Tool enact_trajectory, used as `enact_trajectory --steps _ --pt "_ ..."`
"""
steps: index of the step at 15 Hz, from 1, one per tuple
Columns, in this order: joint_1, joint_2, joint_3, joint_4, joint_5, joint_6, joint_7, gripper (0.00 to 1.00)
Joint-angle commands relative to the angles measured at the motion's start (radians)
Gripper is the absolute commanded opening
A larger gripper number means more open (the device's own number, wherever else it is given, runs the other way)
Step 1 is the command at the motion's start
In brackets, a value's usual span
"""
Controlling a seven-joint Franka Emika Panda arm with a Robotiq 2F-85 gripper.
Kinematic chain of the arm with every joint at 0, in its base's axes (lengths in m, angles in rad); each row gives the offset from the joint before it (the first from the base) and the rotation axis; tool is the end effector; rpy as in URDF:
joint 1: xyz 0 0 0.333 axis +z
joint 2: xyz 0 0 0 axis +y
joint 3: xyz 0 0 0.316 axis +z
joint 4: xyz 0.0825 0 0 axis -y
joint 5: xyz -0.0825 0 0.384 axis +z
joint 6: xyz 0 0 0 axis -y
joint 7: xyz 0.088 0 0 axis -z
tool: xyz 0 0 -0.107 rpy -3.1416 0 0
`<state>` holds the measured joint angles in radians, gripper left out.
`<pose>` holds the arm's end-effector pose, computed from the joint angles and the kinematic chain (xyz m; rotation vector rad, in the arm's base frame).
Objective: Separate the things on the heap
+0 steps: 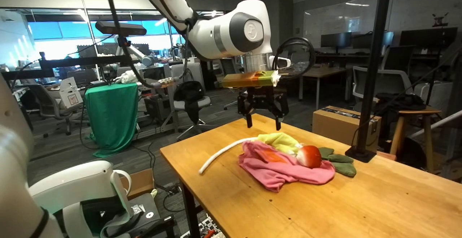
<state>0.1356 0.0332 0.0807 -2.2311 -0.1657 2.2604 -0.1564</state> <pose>0.5174 0.1091 0.3570 2.9307 0.7148 0.0002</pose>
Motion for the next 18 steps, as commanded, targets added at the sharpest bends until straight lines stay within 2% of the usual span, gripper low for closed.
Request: enact_trajectory --steps 1,4,9,18 --pt "0.003 0.119 0.019 0.176 -0.111 -0.167 0.012 1.00" --pt "0.005 0.183 0.024 0.271 -0.138 -0.207 -0.021 1.00" --pt "-0.007 0.264 0.028 0.374 -0.107 -0.134 -0.066 1.00" --pt "-0.041 0.372 0.016 0.415 -0.090 0.036 -0.072 1.00"
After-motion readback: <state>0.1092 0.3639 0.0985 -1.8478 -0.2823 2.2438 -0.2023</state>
